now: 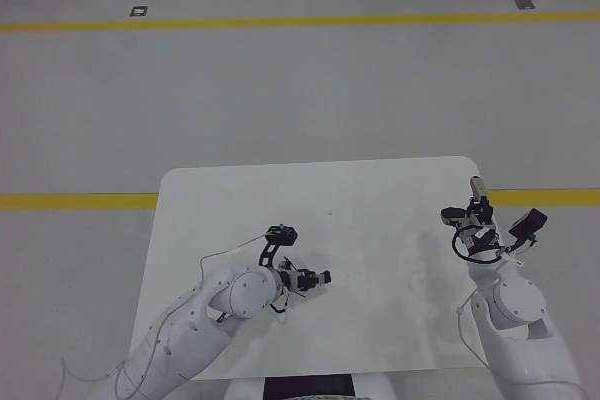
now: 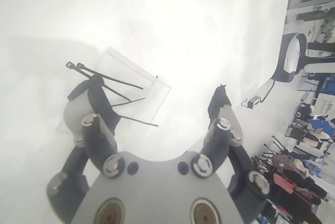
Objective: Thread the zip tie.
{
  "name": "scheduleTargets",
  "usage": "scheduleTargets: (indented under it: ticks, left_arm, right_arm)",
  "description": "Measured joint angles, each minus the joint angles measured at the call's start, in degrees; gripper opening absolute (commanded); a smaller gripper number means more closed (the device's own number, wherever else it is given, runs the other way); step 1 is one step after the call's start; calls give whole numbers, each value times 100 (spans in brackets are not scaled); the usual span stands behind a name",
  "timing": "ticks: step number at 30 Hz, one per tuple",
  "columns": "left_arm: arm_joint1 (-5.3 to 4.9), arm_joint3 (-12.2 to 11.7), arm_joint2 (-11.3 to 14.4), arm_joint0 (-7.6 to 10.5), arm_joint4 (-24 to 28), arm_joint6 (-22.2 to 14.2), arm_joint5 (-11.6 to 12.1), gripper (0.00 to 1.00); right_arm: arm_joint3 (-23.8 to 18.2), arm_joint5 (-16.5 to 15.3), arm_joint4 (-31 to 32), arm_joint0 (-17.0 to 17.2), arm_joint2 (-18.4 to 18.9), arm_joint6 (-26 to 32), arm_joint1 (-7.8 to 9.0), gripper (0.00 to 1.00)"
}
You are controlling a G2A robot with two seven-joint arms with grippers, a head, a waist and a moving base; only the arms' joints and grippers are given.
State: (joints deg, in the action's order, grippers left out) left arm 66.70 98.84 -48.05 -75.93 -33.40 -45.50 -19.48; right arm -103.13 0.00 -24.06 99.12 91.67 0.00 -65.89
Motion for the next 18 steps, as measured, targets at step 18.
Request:
scheduleTargets:
  ticks: [18]
  left_arm:
    - [403,278,-567,-350,-1222,-939,0,43]
  right_arm:
    - [0,0,0,0,0,0,0,100]
